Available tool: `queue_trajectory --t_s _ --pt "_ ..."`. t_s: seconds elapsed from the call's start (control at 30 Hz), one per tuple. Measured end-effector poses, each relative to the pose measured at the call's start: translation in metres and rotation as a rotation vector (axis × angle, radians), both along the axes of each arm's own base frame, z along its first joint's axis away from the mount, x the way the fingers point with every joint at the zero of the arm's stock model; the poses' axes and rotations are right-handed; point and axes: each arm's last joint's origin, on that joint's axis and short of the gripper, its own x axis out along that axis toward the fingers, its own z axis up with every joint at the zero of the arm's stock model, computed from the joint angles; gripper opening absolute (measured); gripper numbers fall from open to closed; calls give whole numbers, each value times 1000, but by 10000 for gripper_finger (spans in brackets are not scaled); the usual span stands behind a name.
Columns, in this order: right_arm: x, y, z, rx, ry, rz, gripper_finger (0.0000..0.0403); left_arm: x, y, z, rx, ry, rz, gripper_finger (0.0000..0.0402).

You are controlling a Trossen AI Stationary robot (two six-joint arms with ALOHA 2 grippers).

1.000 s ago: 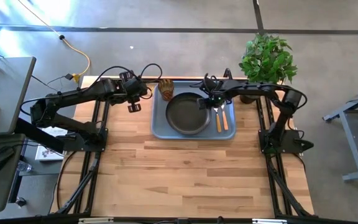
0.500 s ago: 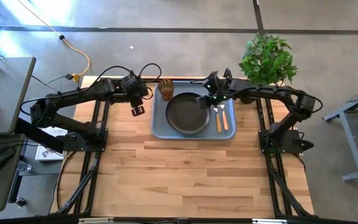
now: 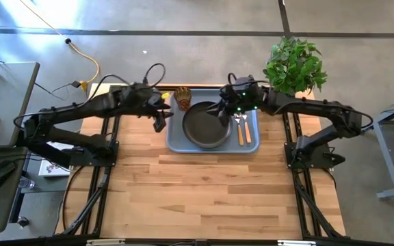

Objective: Pick and place plate/cup/fork/spoon on tray
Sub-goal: Return to Home Position

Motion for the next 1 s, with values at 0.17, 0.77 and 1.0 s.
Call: queue_trajectory --t_s 0.17,0.77,1.0 --pt "6 12 12 1 -123 70 99 -19 -16 -8 9 -142 -22 147" --pt "18 40 31 253 -308 69 99 -91 -65 -81 -34 -442 -163 147" --pt "20 49 50 216 -496 127 99 -105 -73 -111 -73 -571 -199 147"
